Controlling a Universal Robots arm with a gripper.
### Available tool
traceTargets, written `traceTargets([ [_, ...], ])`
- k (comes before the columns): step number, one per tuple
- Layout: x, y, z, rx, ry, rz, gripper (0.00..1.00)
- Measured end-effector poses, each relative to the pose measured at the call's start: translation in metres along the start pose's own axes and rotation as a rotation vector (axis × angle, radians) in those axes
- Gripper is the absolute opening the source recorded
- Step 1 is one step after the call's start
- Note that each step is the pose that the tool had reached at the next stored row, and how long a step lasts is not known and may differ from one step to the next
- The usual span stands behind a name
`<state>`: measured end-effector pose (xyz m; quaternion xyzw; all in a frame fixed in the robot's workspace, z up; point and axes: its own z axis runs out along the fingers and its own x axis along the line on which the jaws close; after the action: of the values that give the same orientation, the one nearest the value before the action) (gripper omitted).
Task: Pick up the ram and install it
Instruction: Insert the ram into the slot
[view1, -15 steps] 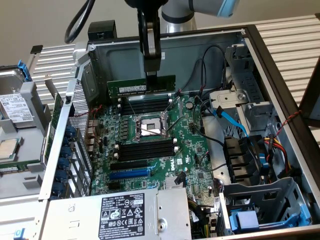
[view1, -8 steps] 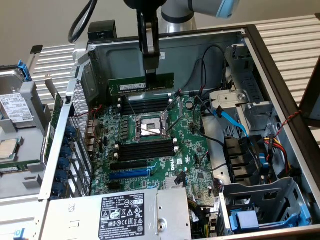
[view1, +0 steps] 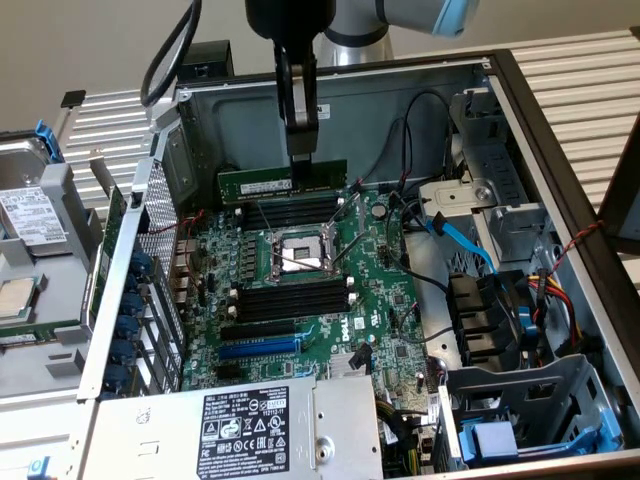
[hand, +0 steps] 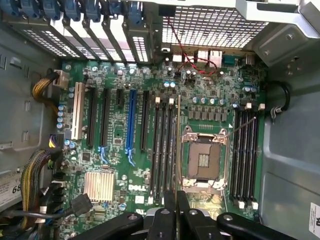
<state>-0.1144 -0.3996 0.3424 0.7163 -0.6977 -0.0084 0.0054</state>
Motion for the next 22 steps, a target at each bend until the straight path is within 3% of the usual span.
traceTargets([
  [4,0.0,-0.0001,0.0042,-0.0001,0.0035,0.0,0.13],
  [10,0.0,0.0002,0.0105,-0.0005,0.0203,0.0,0.13],
  [22,0.001,0.0003,0.0123,-0.0004,0.0208,0.0,0.13],
])
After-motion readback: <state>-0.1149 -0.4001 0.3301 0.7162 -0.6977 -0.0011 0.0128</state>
